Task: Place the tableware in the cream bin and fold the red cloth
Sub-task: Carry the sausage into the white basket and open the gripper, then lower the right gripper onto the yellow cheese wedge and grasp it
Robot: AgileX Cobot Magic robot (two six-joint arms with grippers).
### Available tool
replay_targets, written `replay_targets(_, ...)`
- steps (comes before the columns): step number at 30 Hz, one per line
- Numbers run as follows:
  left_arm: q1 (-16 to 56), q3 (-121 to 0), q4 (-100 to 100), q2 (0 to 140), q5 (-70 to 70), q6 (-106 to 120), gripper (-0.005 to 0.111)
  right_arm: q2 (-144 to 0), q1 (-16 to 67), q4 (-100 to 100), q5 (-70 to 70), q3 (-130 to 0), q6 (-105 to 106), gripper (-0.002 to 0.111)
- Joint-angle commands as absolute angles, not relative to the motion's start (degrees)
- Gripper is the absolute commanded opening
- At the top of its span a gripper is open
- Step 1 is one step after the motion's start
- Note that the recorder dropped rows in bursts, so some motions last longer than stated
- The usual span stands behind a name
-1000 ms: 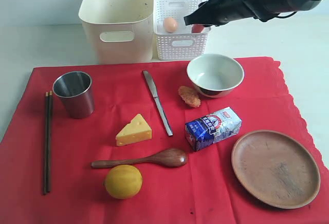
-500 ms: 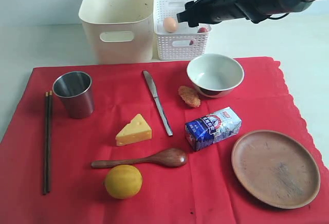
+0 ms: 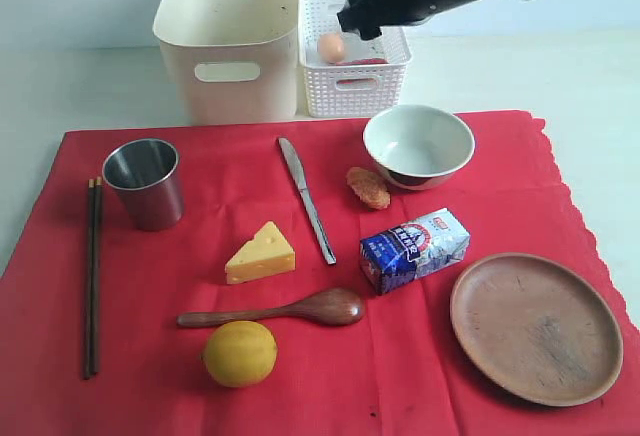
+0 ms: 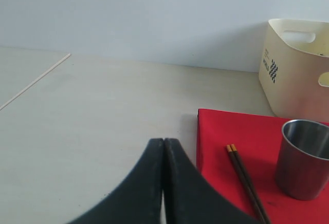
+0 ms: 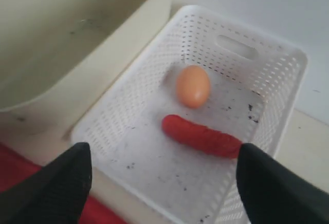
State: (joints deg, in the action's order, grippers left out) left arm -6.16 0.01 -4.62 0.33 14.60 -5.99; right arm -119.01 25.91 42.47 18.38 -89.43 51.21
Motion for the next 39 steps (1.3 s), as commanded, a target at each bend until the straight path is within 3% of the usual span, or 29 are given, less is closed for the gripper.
replay_targets(1, -5.7, 0.0, -4.2, 0.2, 14.5, -6.0, 0.001, -113.9, 26.0, 41.3, 29.6, -89.3, 51.0, 0.072)
replay_targets(6, -5.7, 0.0, -4.2, 0.2, 14.5, -6.0, 0.001, -112.8, 26.0, 41.4, 43.1, -89.3, 58.8, 0.040)
replay_targets(8, -5.7, 0.0, -4.2, 0.2, 14.5, -6.0, 0.001, -112.8, 26.9, 41.3, 46.9, -89.3, 59.0, 0.035)
replay_targets(16, -5.7, 0.0, -4.2, 0.2, 14.5, -6.0, 0.001, -112.9, 40.3, 29.7, 44.6, -84.8, 60.0, 0.036)
replay_targets(25, -5.7, 0.0, -4.2, 0.2, 14.5, -6.0, 0.001, -114.9, 47.4, 25.6, 47.2, -83.1, 62.6, 0.072)
replay_targets(39, -5.7, 0.0, -4.2, 0.2, 14.5, -6.0, 0.001, -119.8, 48.3, 23.0, 46.4, -83.1, 67.9, 0.073)
